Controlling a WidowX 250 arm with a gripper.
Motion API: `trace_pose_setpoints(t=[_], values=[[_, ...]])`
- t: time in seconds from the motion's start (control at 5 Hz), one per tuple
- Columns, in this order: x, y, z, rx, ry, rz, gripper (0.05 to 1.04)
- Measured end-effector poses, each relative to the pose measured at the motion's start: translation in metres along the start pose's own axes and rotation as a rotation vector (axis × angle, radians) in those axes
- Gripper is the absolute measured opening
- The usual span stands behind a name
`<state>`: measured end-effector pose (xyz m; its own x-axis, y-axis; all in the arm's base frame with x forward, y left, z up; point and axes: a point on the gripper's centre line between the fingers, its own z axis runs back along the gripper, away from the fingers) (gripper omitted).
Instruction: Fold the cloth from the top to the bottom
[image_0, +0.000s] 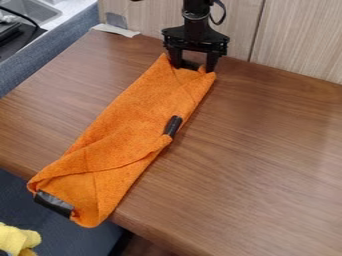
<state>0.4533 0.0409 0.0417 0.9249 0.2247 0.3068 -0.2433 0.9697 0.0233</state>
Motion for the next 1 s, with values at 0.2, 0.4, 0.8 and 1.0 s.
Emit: trace_pose_setpoints(t=[0.2,0.4,0.8,1.0], values=[[0.000,0.001,0.000,0.008,0.003,0.025,0.707],[-0.002,0.000,0.000,0.008,0.015,0.013,0.616],[-0.006,-0.001,0.001,-0.002,0.033,-0.001,0.562],[-0.009,0.002,0.013,-0.014,0.032,0.020,0.477]])
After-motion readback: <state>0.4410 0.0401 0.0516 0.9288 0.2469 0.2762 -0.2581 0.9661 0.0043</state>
